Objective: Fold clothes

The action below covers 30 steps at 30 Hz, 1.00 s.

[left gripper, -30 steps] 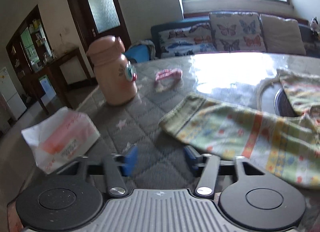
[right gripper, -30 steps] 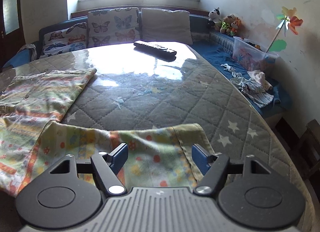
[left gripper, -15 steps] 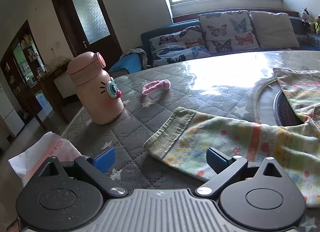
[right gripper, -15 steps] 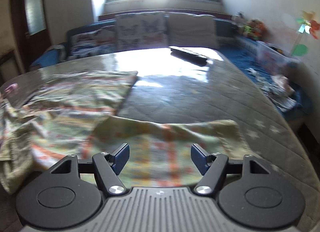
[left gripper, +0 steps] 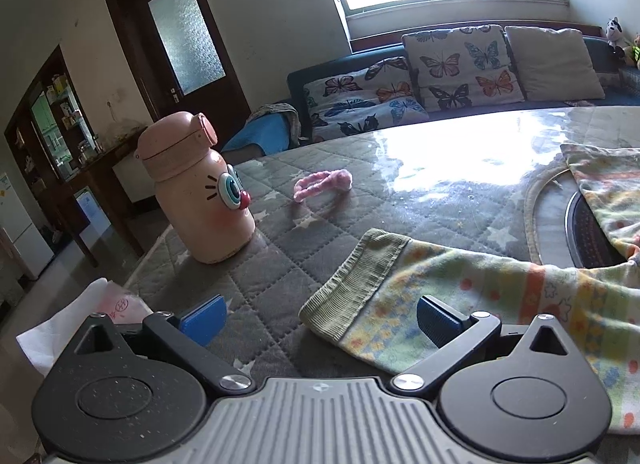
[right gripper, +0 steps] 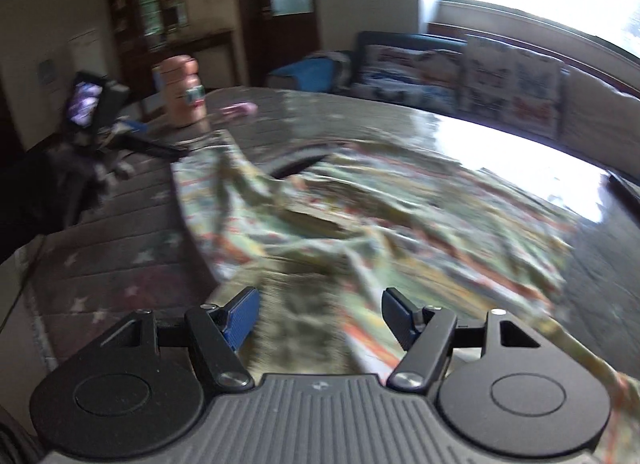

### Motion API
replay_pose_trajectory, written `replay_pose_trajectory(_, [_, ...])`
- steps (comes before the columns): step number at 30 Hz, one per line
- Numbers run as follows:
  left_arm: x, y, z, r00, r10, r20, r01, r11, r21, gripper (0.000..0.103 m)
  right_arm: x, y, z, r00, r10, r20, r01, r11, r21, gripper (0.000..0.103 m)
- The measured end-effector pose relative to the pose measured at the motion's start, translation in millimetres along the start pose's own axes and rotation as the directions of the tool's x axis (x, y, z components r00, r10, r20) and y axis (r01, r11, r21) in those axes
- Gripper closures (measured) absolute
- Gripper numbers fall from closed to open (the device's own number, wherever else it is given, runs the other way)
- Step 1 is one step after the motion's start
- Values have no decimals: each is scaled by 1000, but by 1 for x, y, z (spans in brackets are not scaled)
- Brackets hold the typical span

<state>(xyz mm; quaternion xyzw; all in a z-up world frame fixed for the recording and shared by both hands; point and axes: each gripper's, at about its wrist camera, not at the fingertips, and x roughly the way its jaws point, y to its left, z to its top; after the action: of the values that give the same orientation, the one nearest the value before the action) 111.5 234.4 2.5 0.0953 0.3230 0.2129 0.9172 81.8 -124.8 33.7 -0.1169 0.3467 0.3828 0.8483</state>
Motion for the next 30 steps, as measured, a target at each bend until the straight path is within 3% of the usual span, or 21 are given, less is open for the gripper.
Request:
replay_pose_trajectory(4, [3, 0, 0, 1000, -7, 0, 7, 1000, 2, 0, 27, 31, 11, 1000, 29, -13, -30, 991, -130, 37])
replay_pose_trajectory(8, [5, 4, -2, 1000, -8, -10, 8, 1000, -4, 0, 54, 52, 13, 998, 22, -67, -36, 976, -215, 49])
replay_pose_trajectory(13, [10, 13, -3, 997, -77, -24, 76, 997, -31, 0, 66, 52, 7, 995, -7, -100, -15, 975, -221, 59])
replay_pose_trajectory(17, [18, 14, -3, 996, -75, -45, 73, 997, -39, 0, 64, 52, 7, 995, -18, -97, -5, 974, -227, 67])
replay_pose_trajectory(23, [28, 19, -3, 992, -99, -76, 91, 991, -96, 11, 64, 53, 8, 995, -22, -98, -4, 969, -249, 80])
replay_pose_trajectory(26, [28, 20, -3, 992, -108, -68, 100, 989, -107, 31, 64, 51, 8, 995, -18, -99, -7, 969, -247, 87])
replay_pose_trajectory(28, [27, 20, -3, 991, -115, -64, 108, 988, -109, 62, 64, 51, 8, 995, -16, -99, -9, 969, -248, 89])
replay_pose_trajectory(30, [24, 19, -3, 990, -129, -60, 122, 987, -106, 77, 63, 52, 8, 995, -16, -95, -8, 968, -252, 91])
